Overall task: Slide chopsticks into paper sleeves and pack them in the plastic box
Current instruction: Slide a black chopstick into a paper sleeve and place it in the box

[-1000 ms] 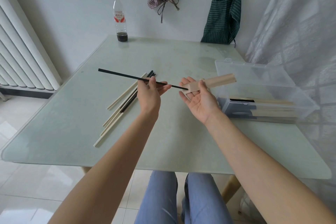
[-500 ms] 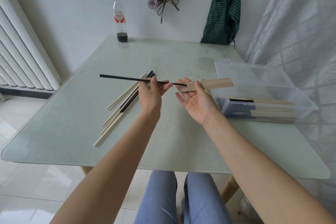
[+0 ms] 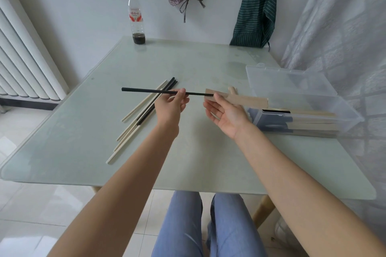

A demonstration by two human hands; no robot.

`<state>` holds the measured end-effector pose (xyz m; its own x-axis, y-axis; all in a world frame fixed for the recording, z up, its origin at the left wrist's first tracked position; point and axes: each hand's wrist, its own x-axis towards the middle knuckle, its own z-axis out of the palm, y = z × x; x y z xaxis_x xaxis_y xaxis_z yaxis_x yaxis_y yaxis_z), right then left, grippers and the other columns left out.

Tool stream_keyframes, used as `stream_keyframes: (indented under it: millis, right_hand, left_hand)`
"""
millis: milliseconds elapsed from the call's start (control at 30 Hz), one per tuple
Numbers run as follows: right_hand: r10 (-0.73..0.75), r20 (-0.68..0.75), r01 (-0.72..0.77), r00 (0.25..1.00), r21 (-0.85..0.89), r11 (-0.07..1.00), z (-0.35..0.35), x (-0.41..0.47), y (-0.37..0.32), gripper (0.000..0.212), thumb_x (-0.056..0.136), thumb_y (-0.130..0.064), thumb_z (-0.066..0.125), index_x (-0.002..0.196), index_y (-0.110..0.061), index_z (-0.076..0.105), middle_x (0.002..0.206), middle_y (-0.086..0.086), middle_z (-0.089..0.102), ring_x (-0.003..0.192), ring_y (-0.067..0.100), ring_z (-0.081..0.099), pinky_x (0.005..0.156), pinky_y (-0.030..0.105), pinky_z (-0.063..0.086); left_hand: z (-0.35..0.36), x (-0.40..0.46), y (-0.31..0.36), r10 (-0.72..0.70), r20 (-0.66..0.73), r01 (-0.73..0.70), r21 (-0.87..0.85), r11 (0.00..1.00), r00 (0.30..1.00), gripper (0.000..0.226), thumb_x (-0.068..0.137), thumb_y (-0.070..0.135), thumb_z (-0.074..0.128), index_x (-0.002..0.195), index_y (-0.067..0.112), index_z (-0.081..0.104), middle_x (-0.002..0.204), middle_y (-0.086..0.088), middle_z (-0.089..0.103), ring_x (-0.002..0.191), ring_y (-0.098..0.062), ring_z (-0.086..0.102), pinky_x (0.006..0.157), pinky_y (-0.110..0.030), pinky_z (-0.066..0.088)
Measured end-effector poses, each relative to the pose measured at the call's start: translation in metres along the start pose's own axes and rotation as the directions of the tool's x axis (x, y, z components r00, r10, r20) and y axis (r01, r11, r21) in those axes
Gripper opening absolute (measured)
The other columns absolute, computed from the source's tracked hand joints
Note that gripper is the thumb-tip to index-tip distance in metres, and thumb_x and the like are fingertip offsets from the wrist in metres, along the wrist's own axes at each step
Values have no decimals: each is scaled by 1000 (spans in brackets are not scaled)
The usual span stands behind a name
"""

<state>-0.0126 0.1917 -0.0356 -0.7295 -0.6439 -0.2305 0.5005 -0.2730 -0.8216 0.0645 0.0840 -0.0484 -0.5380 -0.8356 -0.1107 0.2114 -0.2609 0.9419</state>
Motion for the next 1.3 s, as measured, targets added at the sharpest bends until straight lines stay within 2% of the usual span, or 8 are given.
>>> stream_keyframes:
  millis: [167,433,767,933,1033,1133,1200,1300]
  right_hand:
    - [37,39,-35,999,-40,999,-1,-4,0,32,94,-7,53,64,-16,60,85,12,63,78,22,60,78,31,45]
    - [-10,14,12,1000,-172,985,3,-2,-2,19,92,-3,54,76,-12,49,80,10,63,72,17,58,71,25,45]
    - [75,40,-66,996,-197,978,3,7,14,3,87,-17,64,87,-19,61,89,1,62,79,12,64,63,20,50]
    - [-19,-29,17,999,-69,997,6,3,6,22,88,-6,61,74,-21,53,80,3,59,74,15,57,69,24,44]
    - [-16,-51,13,999,-48,999,5,4,4,24,88,-4,61,72,-18,50,77,4,57,72,15,55,67,24,44]
    - [50,-9,-51,999,-104,993,10,9,15,10,87,-13,64,80,-18,60,78,1,61,73,11,59,58,18,50]
    - [65,-4,-65,998,-112,992,14,12,19,6,87,-16,65,83,-17,61,76,-1,63,71,9,61,55,16,50]
    - [57,-23,-59,998,-89,994,12,16,19,6,86,-14,66,84,-16,61,78,0,62,71,10,60,55,16,50]
  left_hand:
    - [-4,3,-2,-41,0,41,-13,999,999,7,92,11,59,89,5,60,69,-3,59,47,1,55,58,-12,45]
    - [-7,7,2,-16,-5,16,-11,1000,1000,14,92,9,58,79,6,60,66,-2,58,44,0,52,57,-13,44]
    - [-1,-4,-2,-48,73,54,-83,995,996,12,90,8,60,79,7,59,53,4,56,49,-3,54,62,-15,47]
    - [-6,-1,3,-43,25,46,-114,992,999,10,91,18,61,90,8,57,70,0,56,55,-3,57,62,-15,47]
    - [-8,3,3,-29,-42,22,-155,988,999,14,94,15,56,82,7,58,69,-4,54,49,-2,53,57,-13,44]
    - [0,-2,-2,-27,60,33,-102,994,998,16,92,12,58,78,7,59,55,3,56,56,-9,51,63,-17,46]
    - [2,-3,-1,-32,90,35,-37,999,995,16,93,15,57,79,8,60,60,3,59,56,-8,52,64,-19,47]
    - [-8,4,5,-30,-56,27,-61,998,998,18,96,20,53,83,8,57,70,-2,55,54,-6,55,61,-16,48]
